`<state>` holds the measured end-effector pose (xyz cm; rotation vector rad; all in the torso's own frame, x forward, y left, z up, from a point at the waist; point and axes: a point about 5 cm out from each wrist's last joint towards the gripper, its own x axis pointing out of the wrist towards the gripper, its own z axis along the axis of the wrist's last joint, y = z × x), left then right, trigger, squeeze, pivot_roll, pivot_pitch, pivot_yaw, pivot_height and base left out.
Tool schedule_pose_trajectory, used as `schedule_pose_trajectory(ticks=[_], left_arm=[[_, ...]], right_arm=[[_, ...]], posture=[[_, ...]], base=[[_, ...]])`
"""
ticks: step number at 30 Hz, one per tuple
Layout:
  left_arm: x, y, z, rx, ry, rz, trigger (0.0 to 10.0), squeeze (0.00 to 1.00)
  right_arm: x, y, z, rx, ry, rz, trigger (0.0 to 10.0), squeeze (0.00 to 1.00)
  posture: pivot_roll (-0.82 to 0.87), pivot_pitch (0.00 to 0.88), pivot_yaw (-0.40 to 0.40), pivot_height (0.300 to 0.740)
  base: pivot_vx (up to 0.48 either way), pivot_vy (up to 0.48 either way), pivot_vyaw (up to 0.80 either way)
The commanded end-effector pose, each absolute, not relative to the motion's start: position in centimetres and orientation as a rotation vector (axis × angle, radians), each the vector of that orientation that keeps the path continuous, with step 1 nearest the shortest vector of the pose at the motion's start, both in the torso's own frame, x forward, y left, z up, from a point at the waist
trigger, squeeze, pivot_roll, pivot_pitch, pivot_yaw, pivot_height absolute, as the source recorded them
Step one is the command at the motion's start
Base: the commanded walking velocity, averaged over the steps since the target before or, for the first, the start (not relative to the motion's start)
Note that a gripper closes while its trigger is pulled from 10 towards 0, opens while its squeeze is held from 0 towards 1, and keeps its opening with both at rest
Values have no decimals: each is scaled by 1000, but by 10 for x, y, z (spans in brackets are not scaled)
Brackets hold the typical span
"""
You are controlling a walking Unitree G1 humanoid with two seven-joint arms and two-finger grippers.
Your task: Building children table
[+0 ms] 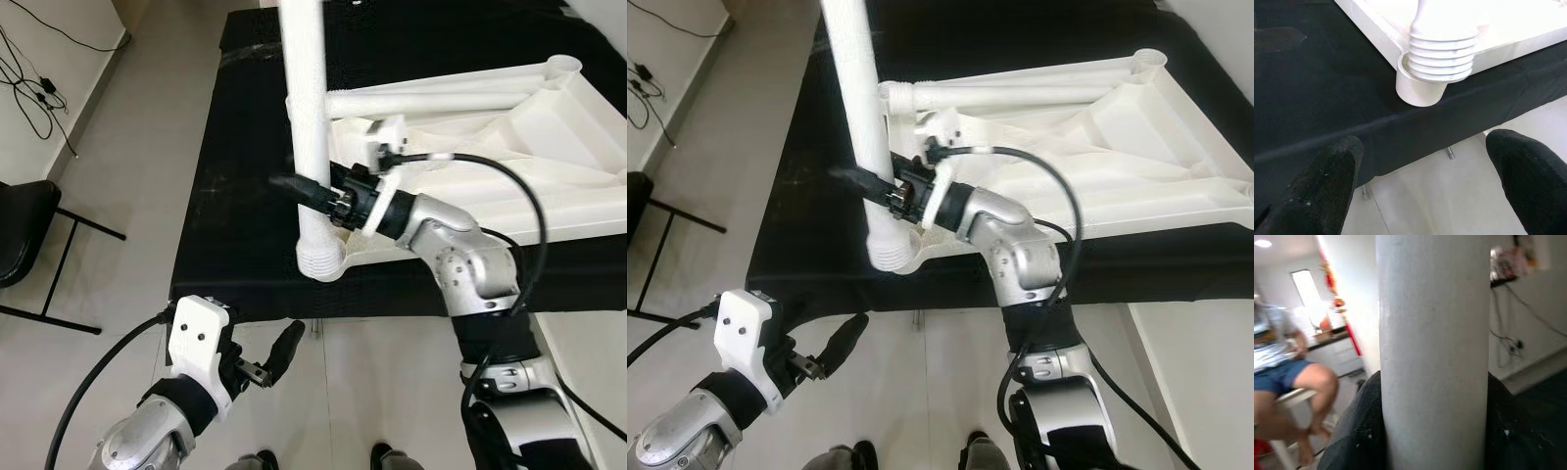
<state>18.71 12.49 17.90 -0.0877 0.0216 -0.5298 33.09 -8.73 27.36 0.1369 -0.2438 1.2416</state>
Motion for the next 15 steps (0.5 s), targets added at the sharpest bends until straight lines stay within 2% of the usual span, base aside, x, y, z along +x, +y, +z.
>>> schedule_pose_trajectory(ticks=[1, 5, 15], left_arm=[[185, 128, 180, -64, 30, -521, 10000, 0], [186, 129, 182, -60, 24, -516, 10000, 0], [198, 132, 207, -67, -80, -498, 10000, 0]], right_arm=[[330, -90, 272, 155, -270, 1262, 10000, 0], [343, -93, 279, 198, -343, 1111, 10000, 0], [335, -87, 283, 208, -362, 1173, 10000, 0]], posture=[[43, 271, 70, 740], [49, 279, 75, 740], [52, 277, 74, 740]], base=[[0, 0, 0], [0, 0, 0], [0, 0, 0]])
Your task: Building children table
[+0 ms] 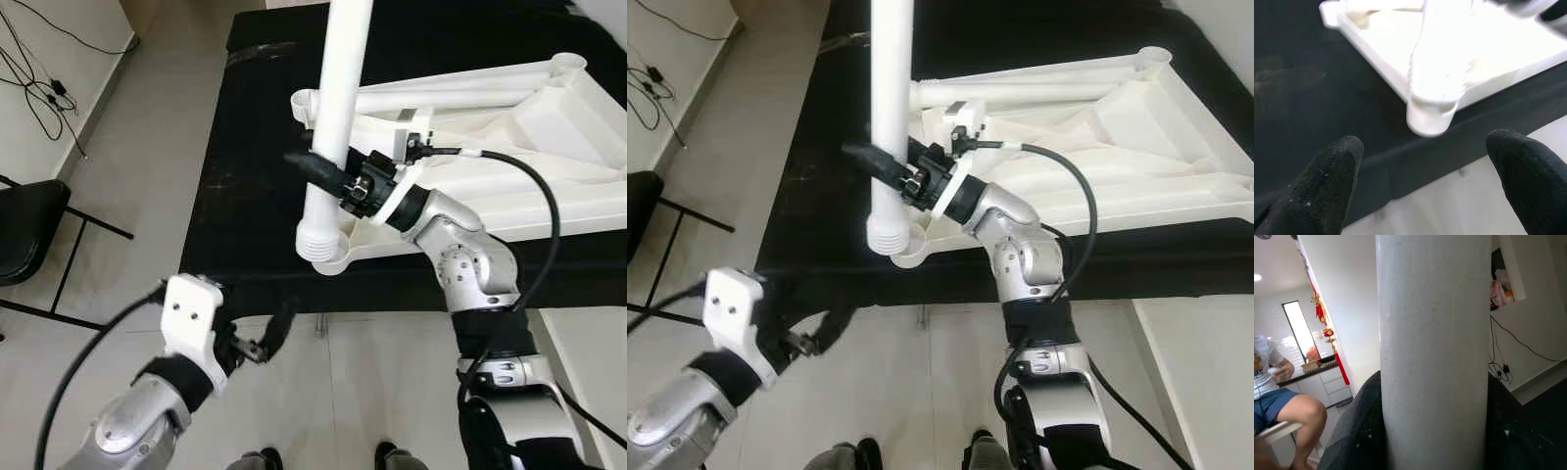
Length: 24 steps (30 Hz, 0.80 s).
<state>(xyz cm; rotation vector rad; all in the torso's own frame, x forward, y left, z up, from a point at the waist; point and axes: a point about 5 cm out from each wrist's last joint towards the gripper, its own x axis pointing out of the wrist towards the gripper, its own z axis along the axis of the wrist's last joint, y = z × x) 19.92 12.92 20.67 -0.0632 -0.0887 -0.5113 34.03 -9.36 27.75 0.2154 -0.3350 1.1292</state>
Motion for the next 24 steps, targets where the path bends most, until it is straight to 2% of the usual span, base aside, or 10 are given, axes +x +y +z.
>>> schedule_pose_trajectory(ticks=[1, 4, 8, 9, 11, 13, 20, 24], left_arm=[[198, 132, 207, -67, -80, -498, 10000, 0], [220, 152, 275, -90, -344, -489, 10000, 0], [226, 158, 306, -101, -461, -504, 10000, 0], [230, 158, 321, -99, -514, -520, 10000, 0], [230, 158, 321, -99, -514, -520, 10000, 0], [238, 153, 349, -94, -609, -566, 10000, 0], [248, 146, 367, -92, -639, -607, 10000, 0], [260, 134, 377, -162, -655, -692, 10000, 0]], right_arm=[[335, -87, 283, 208, -362, 1173, 10000, 0], [350, -112, 297, 2, -395, 996, 10000, 0], [350, -118, 302, -108, -414, 980, 10000, 0], [345, -114, 302, -137, -423, 1012, 10000, 0], [345, -114, 302, -137, -423, 1012, 10000, 0], [331, -98, 300, -185, -438, 1104, 10000, 0], [318, -79, 296, -236, -451, 1197, 10000, 0], [305, -62, 292, -274, -464, 1294, 10000, 0]], posture=[[52, 277, 74, 740], [40, 247, 67, 740], [37, 229, 63, 740], [33, 212, 61, 740], [33, 212, 61, 740], [23, 180, 61, 740], [16, 155, 67, 740], [-4, 123, 72, 740]], base=[[0, 0, 0], [0, 0, 0], [0, 0, 0], [0, 0, 0], [0, 0, 0], [0, 0, 0], [0, 0, 0], [0, 0, 0]])
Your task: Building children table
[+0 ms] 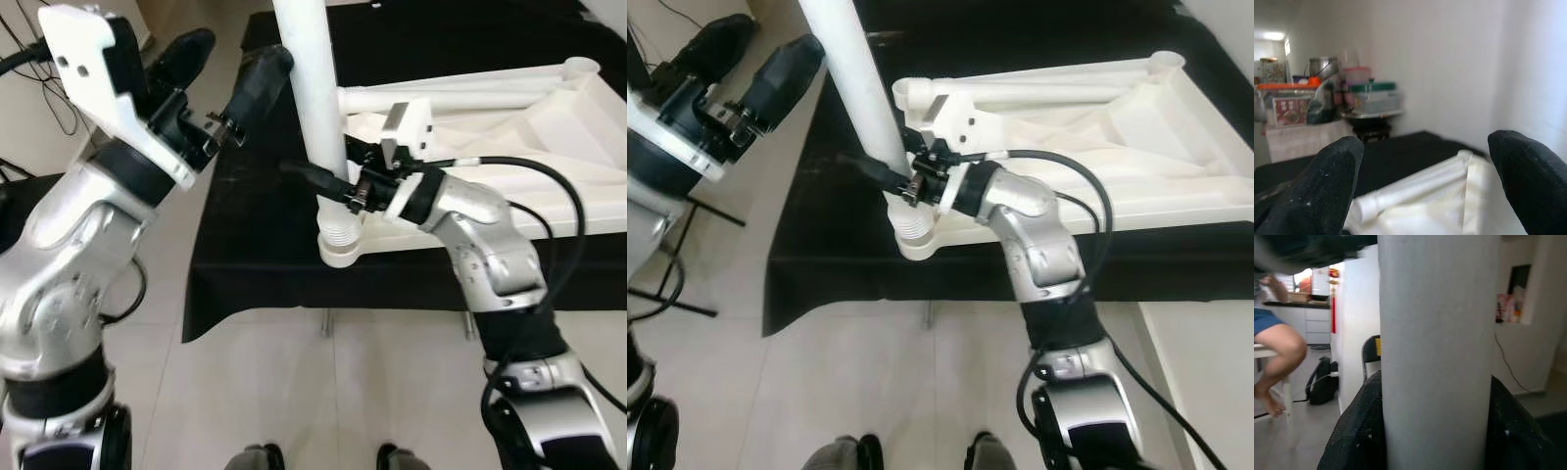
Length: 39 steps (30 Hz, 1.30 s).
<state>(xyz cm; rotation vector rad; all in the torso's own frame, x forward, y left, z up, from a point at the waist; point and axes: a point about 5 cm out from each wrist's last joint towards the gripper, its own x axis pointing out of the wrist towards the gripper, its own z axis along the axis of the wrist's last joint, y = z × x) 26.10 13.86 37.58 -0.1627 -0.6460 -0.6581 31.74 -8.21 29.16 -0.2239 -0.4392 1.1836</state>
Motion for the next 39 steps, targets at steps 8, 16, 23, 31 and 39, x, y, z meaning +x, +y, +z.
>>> schedule_pose_trajectory(ticks=[8, 16, 23, 31, 39], left_arm=[[265, 117, 374, -201, -612, -838, 10000, 0], [263, 122, 371, -203, -610, -808, 10000, 0], [253, 139, 365, -196, -620, -767, 10000, 0], [252, 150, 363, -162, -621, -764, 10000, 0], [261, 157, 360, -150, -627, -691, 10000, 0]], right_arm=[[303, -53, 291, -290, -467, 1312, 10000, 0], [316, -59, 296, -251, -465, 1214, 10000, 0], [341, -78, 305, -98, -432, 1002, 10000, 0], [343, -79, 299, -137, -402, 985, 10000, 0], [325, -62, 287, -373, -403, 1118, 10000, 0]], posture=[[-16, 106, 71, 740], [-8, 107, 63, 740], [-6, 112, 51, 740], [-9, 112, 49, 740], [-20, 109, 52, 740]], base=[[0, 0, 0], [0, 0, 0], [0, 0, 0], [0, 0, 0], [0, 0, 0]])
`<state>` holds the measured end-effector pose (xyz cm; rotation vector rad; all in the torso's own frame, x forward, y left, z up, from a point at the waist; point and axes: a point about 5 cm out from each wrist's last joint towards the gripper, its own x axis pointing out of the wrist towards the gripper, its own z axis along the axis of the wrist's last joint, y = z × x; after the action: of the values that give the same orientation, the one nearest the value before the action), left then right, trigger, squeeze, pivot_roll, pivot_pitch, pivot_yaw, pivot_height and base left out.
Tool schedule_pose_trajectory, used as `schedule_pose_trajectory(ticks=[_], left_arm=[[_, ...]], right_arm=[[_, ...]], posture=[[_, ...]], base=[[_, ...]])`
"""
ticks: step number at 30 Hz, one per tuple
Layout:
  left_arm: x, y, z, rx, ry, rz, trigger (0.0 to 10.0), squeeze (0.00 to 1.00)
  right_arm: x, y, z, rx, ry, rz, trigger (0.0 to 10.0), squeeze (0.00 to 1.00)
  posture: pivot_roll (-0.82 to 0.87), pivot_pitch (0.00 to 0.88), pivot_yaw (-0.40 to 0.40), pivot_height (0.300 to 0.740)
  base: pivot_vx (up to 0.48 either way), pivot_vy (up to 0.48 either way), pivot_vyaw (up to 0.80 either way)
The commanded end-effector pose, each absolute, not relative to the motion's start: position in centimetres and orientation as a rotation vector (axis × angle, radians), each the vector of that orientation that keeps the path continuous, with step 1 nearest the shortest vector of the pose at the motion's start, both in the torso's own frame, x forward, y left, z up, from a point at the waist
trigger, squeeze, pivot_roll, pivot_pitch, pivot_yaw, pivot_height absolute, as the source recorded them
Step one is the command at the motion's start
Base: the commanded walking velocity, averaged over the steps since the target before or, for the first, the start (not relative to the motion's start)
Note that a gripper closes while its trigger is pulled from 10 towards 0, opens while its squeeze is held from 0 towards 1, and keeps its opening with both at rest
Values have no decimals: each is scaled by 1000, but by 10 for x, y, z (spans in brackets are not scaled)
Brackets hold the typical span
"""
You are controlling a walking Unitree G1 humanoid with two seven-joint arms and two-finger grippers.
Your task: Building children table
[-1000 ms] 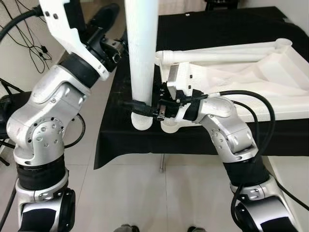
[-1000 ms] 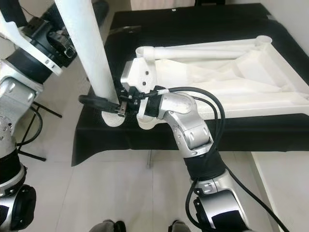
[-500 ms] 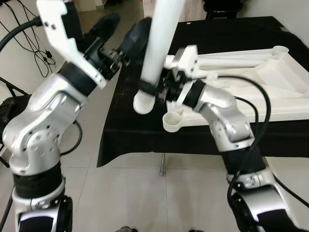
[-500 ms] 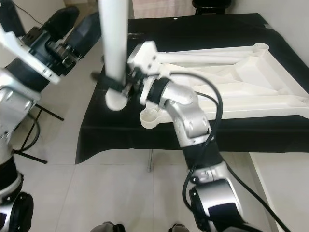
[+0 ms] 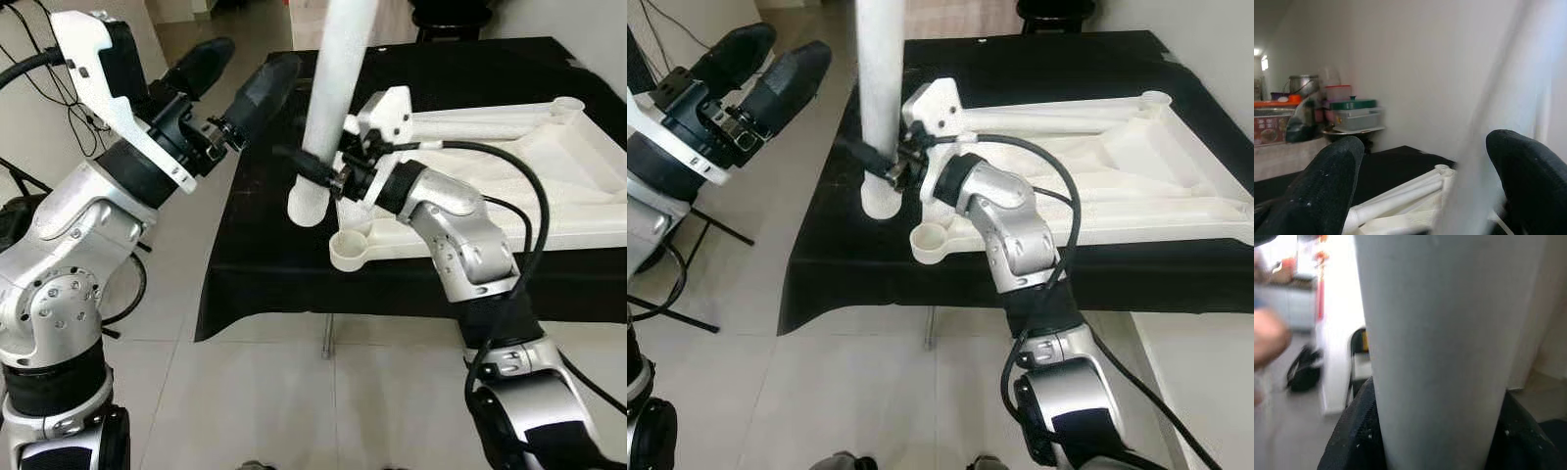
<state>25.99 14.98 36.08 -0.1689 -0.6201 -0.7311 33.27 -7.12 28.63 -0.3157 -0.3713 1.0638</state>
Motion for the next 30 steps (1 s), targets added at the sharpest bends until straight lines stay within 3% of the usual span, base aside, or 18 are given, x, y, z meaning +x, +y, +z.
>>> schedule_pose_trajectory(ticks=[1, 13, 22, 30], left_arm=[[264, 155, 359, -149, -622, -687, 10000, 0], [268, 123, 357, -153, -577, -811, 10000, 0], [263, 134, 356, -133, -597, -794, 10000, 0], [261, 136, 357, -76, -594, -802, 10000, 0]], right_arm=[[320, -57, 282, -428, -399, 1151, 10000, 0], [325, -53, 280, -458, -375, 1123, 10000, 0], [360, -81, 299, -258, -320, 826, 10000, 0], [361, -81, 298, -279, -300, 821, 10000, 0]], posture=[[-23, 107, 54, 740], [-27, 104, 62, 740], [-17, 106, 56, 740], [-18, 104, 54, 740]], base=[[0, 0, 0], [0, 0, 0], [0, 0, 0], [0, 0, 0]])
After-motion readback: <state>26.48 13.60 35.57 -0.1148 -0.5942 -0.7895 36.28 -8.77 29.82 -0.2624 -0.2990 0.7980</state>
